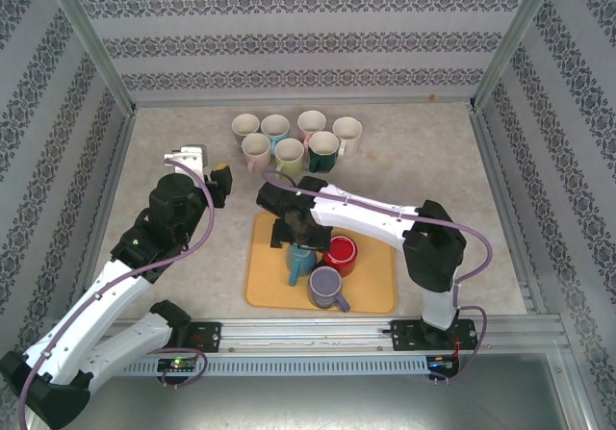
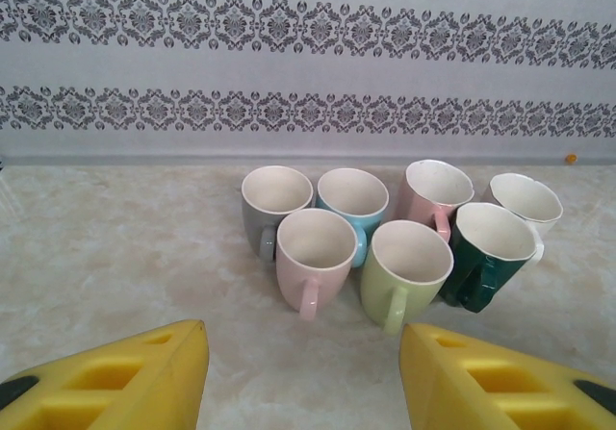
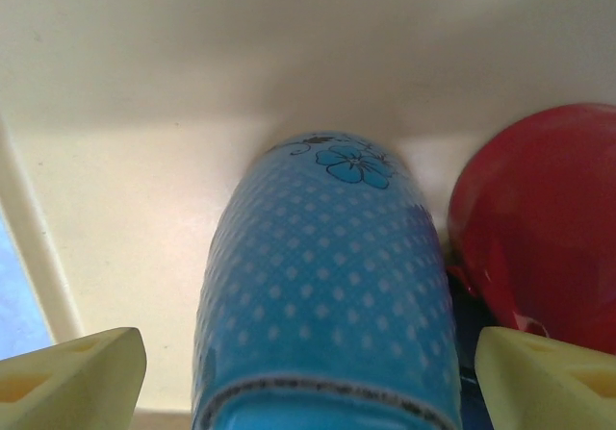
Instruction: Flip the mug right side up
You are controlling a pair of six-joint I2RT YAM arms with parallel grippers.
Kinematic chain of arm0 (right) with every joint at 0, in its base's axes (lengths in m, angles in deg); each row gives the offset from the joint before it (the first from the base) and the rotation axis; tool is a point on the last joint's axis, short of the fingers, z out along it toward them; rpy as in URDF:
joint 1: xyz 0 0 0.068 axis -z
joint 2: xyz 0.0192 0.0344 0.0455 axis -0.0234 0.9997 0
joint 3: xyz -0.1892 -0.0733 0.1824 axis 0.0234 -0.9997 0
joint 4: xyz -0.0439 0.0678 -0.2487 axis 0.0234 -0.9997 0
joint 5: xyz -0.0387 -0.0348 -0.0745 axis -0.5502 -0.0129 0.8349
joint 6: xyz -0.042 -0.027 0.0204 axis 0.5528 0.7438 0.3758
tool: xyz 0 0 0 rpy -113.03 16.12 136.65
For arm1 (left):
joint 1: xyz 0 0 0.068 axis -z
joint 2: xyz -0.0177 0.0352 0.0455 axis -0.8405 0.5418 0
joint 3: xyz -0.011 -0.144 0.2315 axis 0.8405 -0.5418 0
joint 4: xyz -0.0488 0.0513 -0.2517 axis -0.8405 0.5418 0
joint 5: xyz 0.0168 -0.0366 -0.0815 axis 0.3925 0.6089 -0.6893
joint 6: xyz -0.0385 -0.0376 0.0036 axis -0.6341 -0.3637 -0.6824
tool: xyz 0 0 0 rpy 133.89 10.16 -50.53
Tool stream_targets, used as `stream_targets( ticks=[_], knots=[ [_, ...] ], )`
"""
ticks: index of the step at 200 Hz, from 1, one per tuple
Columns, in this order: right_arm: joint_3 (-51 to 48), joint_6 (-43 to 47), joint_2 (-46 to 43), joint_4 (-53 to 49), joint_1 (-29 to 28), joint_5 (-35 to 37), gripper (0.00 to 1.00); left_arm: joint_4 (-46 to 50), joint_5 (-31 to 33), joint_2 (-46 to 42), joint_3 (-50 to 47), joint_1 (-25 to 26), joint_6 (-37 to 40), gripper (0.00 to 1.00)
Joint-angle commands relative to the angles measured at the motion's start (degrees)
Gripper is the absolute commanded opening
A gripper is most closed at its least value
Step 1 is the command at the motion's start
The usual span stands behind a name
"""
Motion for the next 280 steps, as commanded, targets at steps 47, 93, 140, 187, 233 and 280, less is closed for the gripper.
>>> stream_targets(
  ticks=[47,93,140,187,233,280],
  knots=[
    [2.9,3.8,6.1,-1.8,-0.4,0.4,0.85,-2.3,1.4,-0.8,-0.8,0.0,0.6,0.56],
    [2.0,5.3,6.4,-0.6,-0.4,0.6,0.61,-2.6,1.9,-1.1,-1.1,0.0,0.9,0.56],
    [5.1,8.2,3.0,-4.4,-0.2,4.3,0.52,-2.8,1.9,-0.8,-1.4,0.0,1.1,0.56],
    [5.9,12.5,-9.6,-1.8,3.4,6.3,0.47,-1.4,0.8,0.4,-0.4,0.0,0.4,0.56],
    [-6.2,19.5,-29.3,19.3,8.9,8.2,0.42,3.8,-13.9,3.9,5.8,-0.1,-2.7,0.60],
    [-23.4,19.9,-45.7,44.8,21.2,-2.7,0.46,-7.3,-44.4,7.5,5.3,-0.1,-16.3,0.72]
  ],
)
